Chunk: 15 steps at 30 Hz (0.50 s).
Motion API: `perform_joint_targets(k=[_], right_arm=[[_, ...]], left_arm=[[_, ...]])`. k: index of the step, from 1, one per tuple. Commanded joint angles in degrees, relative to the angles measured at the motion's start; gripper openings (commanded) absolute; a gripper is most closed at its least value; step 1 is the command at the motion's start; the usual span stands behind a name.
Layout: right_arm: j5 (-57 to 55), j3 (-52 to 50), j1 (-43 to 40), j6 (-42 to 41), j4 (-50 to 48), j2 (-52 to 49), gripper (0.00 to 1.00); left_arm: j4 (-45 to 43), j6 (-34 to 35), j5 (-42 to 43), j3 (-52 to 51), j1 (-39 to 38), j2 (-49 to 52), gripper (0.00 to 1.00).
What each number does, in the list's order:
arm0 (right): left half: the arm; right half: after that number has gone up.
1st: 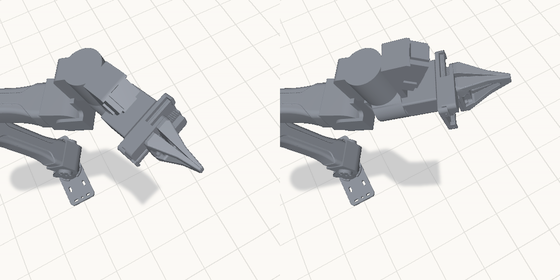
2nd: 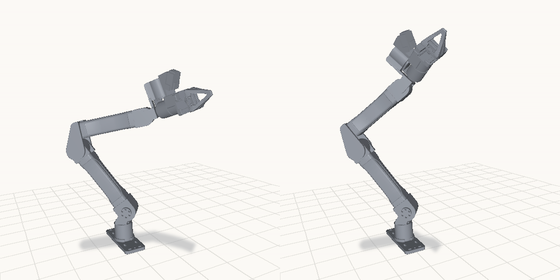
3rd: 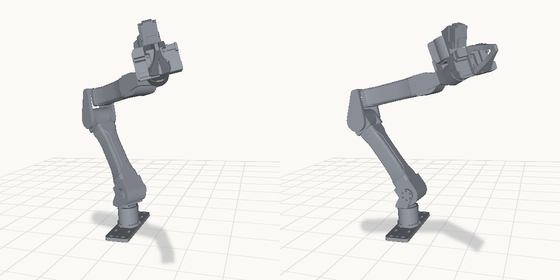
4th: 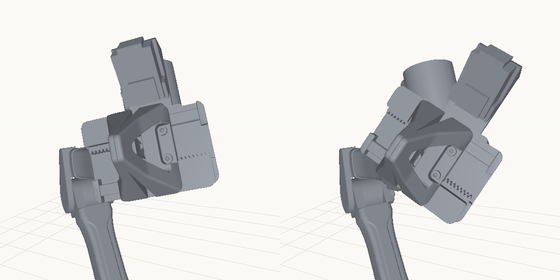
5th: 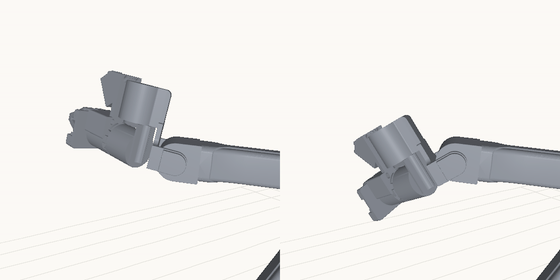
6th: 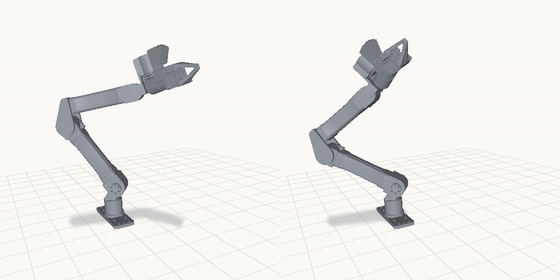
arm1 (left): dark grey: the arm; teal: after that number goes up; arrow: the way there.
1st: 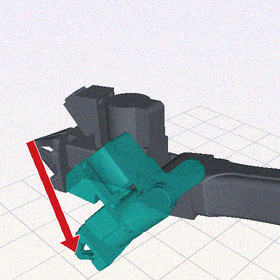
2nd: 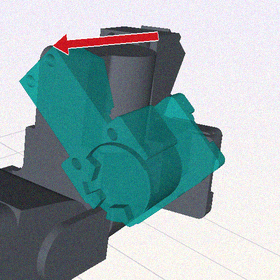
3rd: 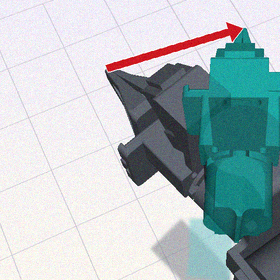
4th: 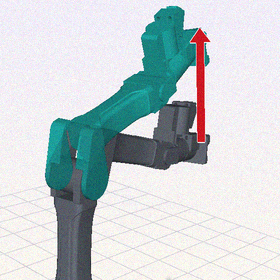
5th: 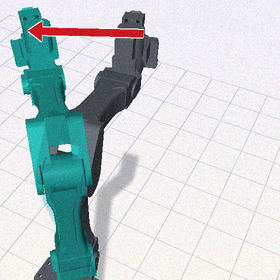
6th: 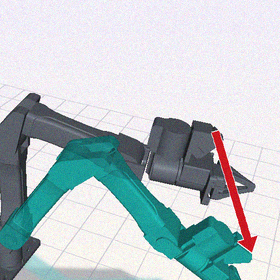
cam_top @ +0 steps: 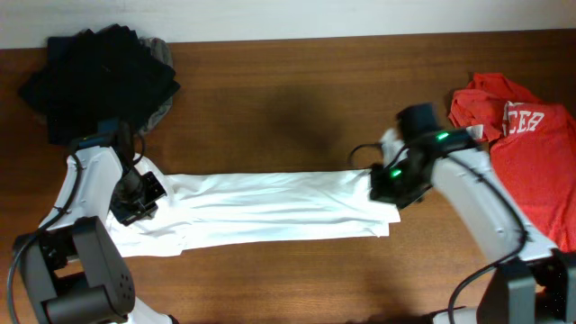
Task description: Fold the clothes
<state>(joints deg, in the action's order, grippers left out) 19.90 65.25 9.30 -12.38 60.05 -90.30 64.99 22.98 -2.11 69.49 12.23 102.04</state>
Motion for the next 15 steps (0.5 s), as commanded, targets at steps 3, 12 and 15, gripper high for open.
perform_joint_targets(k=[3, 12, 15], right_arm=[[0.5, -12.9, 8.7, -9.6, -13.0, -0.4, 0.04], [-8.7, -20.2, 6.9, -14.3, -22.4, -4.5, 0.04], [-10.1, -20.1, 3.9, -14.3, -20.9, -4.5, 0.04]], left_arm=[[-4.9, -2.3, 4.9, -7.0, -3.7, 0.0, 0.01], [-14.0, -2.0, 2.7, -13.5, -3.8, 0.0, 0.01], [-14.0, -2.0, 0.7, -13.7, -2.2, 0.0, 0.01]])
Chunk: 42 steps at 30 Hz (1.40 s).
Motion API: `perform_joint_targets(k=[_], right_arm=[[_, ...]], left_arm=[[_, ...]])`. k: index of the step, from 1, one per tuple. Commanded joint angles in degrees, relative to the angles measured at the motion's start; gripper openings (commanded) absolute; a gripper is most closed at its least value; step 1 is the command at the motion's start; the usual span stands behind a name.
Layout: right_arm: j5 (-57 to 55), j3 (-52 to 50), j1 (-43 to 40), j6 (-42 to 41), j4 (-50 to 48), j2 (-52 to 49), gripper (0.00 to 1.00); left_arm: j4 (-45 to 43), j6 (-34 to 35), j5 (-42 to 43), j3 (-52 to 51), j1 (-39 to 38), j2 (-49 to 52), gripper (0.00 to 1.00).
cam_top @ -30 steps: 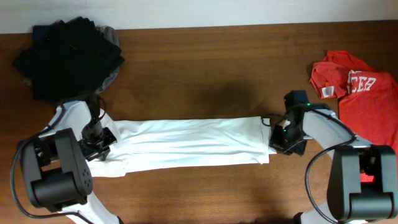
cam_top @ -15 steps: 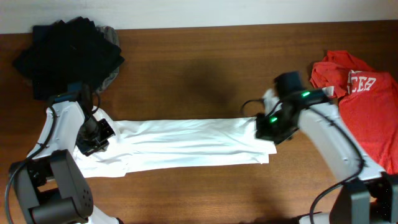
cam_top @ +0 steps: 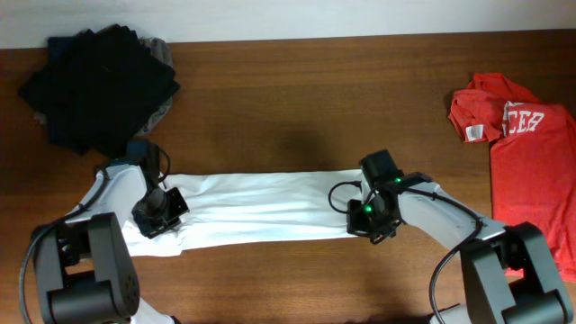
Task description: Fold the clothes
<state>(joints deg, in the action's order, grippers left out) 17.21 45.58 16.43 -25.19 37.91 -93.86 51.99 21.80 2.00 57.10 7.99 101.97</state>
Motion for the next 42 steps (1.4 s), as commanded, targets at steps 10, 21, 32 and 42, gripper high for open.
perform_joint_targets(k=[10, 21, 32, 42], right_arm=[[-10.3, 8.5, -9.1, 2.4, 14.8, 0.3, 0.04], [-18.8, 26.2, -9.2, 2.7, 27.8, 0.5, 0.24], [4.1, 25.2, -24.8, 21.3, 20.3, 0.5, 0.98], [10.3, 10.8, -22.3, 23.2, 8.8, 0.5, 0.98]], left_arm=[[-0.1, 1.0, -7.9, -0.5, 9.8, 0.1, 0.01], [14.4, 2.3, -7.8, 12.2, 11.1, -2.8, 0.01], [17.6, 2.3, 4.7, 13.6, 9.5, -10.9, 0.99], [15.8, 2.3, 6.8, 9.0, 6.4, -10.9, 0.99]])
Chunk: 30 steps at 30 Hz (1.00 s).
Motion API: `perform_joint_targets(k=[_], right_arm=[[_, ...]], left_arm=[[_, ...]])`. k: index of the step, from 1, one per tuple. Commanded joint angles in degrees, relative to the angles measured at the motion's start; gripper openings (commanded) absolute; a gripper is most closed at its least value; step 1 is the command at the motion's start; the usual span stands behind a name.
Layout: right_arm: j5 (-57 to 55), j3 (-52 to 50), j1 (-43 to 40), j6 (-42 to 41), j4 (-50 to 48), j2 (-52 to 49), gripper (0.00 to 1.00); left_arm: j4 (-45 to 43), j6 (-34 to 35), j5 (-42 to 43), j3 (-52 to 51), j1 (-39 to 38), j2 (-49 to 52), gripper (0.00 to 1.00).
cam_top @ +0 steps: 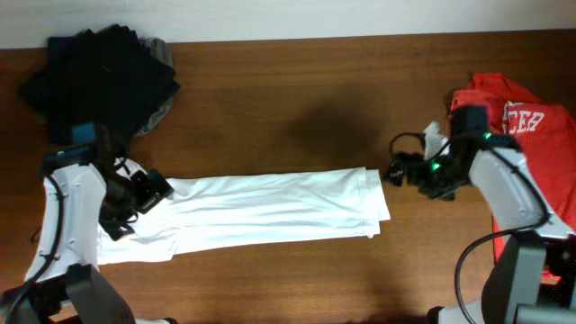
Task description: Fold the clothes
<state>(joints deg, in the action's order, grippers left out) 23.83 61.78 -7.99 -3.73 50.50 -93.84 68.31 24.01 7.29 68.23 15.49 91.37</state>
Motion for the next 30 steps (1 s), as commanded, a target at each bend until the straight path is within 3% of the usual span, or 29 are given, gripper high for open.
perform_joint_targets(k=[1, 8, 16, 18, 20, 21, 25, 30], right_arm=[[3.7, -6.8, 2.5, 1.2, -5.4, 0.5, 0.98], [5.0, -16.3, 3.2, -3.9, -16.4, 0.5, 0.98], [14.1, -20.7, 4.9, -5.2, -19.9, 0.3, 0.97], [14.1, -20.7, 7.1, -7.3, -20.2, -0.1, 0.75], [13.2, -20.7, 9.0, -9.3, -20.8, -0.4, 0.61], [12.2, -20.7, 10.0, -10.6, -21.2, -0.4, 0.45], [7.8, -20.6, 12.1, -15.2, -22.5, -0.4, 0.04], [3.0, -18.4, 10.3, -16.3, -19.1, -0.4, 0.04]], left_arm=[[-0.6, 0.2, 1.5, -2.3, -1.2, -0.3, 0.99], [-0.5, 0.2, 3.6, -2.4, -1.2, -0.3, 0.99], [-0.8, 0.2, 3.7, -2.4, -1.2, -0.3, 0.99], [-0.8, 0.2, 3.7, -2.4, -1.2, -0.3, 0.99], [-0.7, 0.2, 3.7, -2.4, -1.2, -0.3, 0.99], [-0.7, 0.1, 3.7, -2.4, -1.2, -0.3, 0.99], [-0.5, 0.1, 3.7, -2.4, -1.2, -0.3, 0.99], [-0.5, 0.1, 3.4, -2.4, -1.2, -0.3, 0.99]])
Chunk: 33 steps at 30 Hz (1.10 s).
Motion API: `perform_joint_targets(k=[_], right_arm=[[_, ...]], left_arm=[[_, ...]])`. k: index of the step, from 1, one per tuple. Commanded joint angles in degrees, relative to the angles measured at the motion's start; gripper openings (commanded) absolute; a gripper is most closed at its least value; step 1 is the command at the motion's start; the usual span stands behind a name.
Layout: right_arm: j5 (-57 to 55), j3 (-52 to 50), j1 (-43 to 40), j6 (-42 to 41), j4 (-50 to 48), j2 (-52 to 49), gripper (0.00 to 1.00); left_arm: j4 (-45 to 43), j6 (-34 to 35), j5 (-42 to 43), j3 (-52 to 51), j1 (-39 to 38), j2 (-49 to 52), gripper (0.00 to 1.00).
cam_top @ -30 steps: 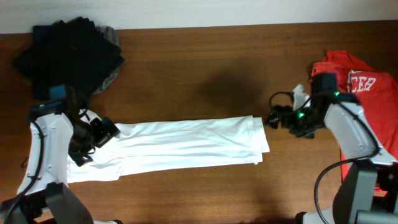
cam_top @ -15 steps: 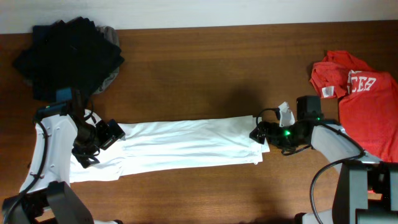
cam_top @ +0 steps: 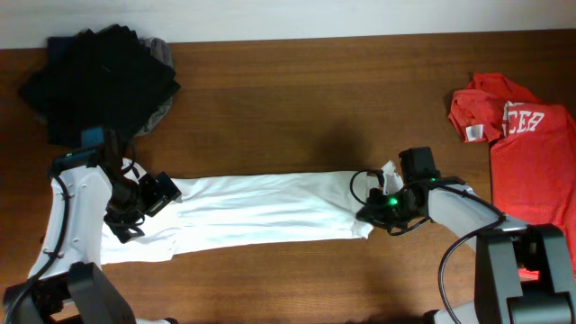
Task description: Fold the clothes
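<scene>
A white garment (cam_top: 261, 211), folded into a long narrow strip, lies across the middle of the table. My left gripper (cam_top: 151, 196) is low over its left end, fingers pointing right onto the cloth. At the strip's right end sits my right gripper (cam_top: 367, 212), covering that edge, with a small white corner (cam_top: 388, 169) showing just behind it. From overhead I cannot see whether either pair of fingers is open or pinching the cloth.
A pile of dark clothes (cam_top: 99, 76) sits at the back left corner. A red T-shirt (cam_top: 531, 153) with white lettering lies spread at the right edge. Bare brown tabletop (cam_top: 297, 108) stretches behind the white strip.
My right gripper has moved from bare table right of the strip, near the red shirt, down-left onto the strip's right end. The left gripper has shifted slightly right on the left end.
At first both grippers were on the ends of the white strip. Then both sat a little further inward on it, the right lower down. Later the right gripper was off the cloth and the left further out; now both are on the ends again.
</scene>
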<state>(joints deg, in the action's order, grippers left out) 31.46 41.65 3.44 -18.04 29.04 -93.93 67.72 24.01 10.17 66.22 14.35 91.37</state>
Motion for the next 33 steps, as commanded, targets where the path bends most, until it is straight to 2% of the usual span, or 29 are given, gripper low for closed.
perform_joint_targets(k=[1, 8, 14, 19, 26, 33], right_arm=[[-6.9, 3.6, -2.5, -2.0, 5.6, -0.2, 0.04], [-27.1, 21.3, -8.2, -1.6, 29.5, 0.6, 0.04], [-27.2, 31.9, -5.3, -0.4, 38.9, 0.7, 0.04], [-25.2, 32.6, 2.8, 4.1, 38.8, 0.7, 0.04], [-24.0, 32.5, 15.1, 4.3, 36.1, 0.7, 0.04], [-23.9, 30.1, 22.9, 4.3, 32.0, 0.6, 0.04]], left_arm=[[0.1, 0.1, 0.3, -0.4, -0.1, -0.3, 0.99], [-0.1, -0.2, 0.3, -0.4, -0.1, -0.3, 0.99], [-0.1, -0.1, 0.3, -0.4, -0.1, -0.3, 0.99], [-0.1, -0.4, 0.3, -0.4, -0.1, -0.3, 0.99], [0.0, -0.6, 0.3, -0.4, -0.1, -0.3, 0.99], [0.1, -1.0, 0.3, -0.4, -0.1, -0.3, 0.99]])
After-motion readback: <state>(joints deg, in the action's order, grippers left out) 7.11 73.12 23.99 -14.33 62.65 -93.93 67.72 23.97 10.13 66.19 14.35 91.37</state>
